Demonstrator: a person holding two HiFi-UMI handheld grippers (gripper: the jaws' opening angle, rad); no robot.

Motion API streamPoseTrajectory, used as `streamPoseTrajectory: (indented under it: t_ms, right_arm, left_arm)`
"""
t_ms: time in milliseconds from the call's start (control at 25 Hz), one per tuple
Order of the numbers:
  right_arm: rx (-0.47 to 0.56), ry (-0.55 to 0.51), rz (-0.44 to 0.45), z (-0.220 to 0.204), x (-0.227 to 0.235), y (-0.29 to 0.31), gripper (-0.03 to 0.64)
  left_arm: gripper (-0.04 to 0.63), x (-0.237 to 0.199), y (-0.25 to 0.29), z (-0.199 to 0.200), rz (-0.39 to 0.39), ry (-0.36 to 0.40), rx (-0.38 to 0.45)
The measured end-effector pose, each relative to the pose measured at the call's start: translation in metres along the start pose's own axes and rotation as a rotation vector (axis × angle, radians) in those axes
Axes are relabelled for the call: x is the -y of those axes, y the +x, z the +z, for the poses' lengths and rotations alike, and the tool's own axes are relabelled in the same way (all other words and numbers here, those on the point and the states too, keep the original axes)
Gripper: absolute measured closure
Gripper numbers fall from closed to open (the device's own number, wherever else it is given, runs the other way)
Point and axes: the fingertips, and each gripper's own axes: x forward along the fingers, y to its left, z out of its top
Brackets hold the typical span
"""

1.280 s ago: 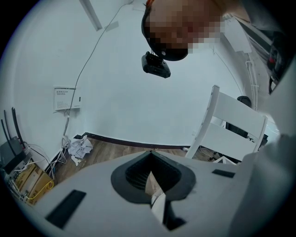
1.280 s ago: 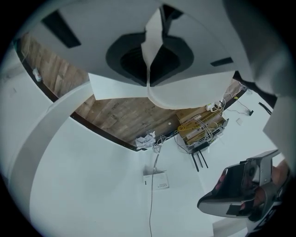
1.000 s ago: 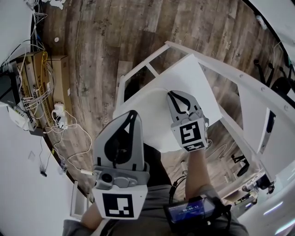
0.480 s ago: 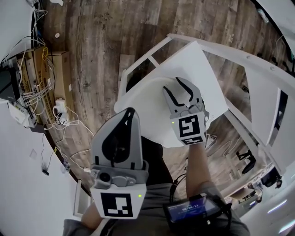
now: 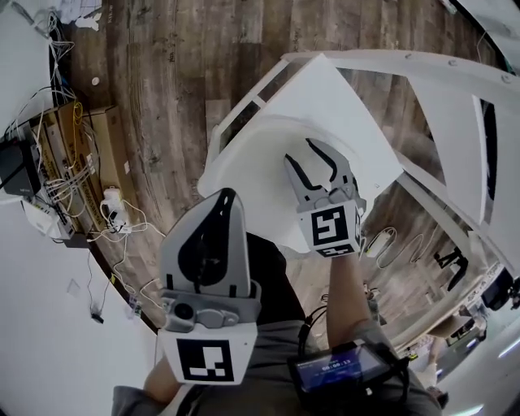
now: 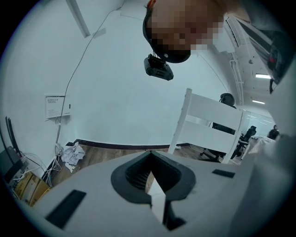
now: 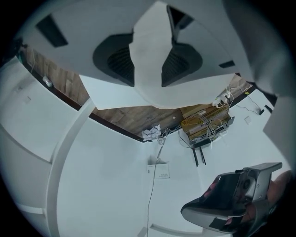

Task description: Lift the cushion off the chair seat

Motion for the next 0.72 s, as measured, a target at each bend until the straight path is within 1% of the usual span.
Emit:
streamPoseTrajectory:
  t_ms: [200,360,600,680,720]
  right_arm:
    - [0.024,0.043,-0.045,-0.015,-0.006,-0.015,0.43]
    - [0.035,0.079,-0.079,-0.039,-0.023,-0.036,0.433]
    - [0.054,0.12,-0.117,-0.086,-0.077,-0.074,0.439]
    - [0.046,0.128,-0.127,-0.105,-0.099,-0.083,0.451]
    - [0.038,0.126,-0.134,-0.113,-0.11,-0.086,0.47]
  left_arm:
    - [0.589,0.018,-0.008,-0.006,-0.05,0.04,0.008]
    - [0.589,0.043,-0.026,-0.018,-0.096,0.068,0.016]
    - [0.589,0.085,-0.072,-0.05,-0.167,0.111,0.031]
    - [0.589,0.094,-0.09,-0.062,-0.174,0.116,0.037]
    - [0.589,0.096,-0.099,-0.068,-0.174,0.116,0.038]
